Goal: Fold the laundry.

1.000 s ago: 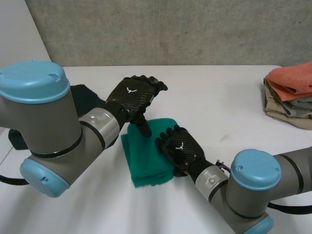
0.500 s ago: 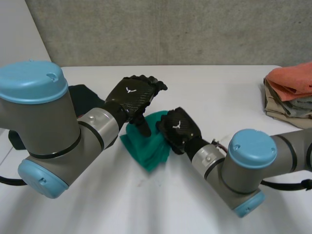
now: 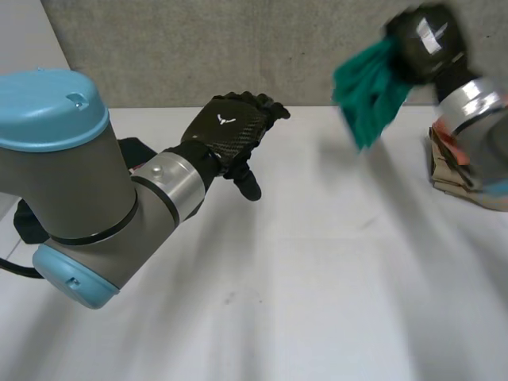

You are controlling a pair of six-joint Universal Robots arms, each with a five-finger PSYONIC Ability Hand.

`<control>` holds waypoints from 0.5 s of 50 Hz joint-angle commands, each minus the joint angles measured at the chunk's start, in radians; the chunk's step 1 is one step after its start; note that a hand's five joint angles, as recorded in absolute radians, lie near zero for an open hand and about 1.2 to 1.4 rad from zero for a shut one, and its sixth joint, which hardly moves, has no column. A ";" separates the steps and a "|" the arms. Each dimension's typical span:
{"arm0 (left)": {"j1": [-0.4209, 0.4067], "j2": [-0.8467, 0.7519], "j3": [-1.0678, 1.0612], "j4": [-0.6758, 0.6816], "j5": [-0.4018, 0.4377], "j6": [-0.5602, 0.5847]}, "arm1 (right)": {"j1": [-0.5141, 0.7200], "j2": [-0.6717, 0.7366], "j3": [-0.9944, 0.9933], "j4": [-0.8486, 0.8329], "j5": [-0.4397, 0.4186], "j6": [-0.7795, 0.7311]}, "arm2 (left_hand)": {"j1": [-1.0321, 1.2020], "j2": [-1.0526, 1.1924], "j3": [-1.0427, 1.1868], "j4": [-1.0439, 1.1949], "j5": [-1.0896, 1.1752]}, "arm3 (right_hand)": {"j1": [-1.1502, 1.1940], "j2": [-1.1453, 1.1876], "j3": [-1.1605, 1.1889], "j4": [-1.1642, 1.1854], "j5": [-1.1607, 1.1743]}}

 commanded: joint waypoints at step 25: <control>-0.060 0.000 -0.036 -0.002 -0.006 0.006 | -0.608 0.441 -0.012 -0.335 -0.349 0.364 | -0.022 -0.005 -0.004 0.003 0.006 | 0.351 0.245 0.234 0.197 0.282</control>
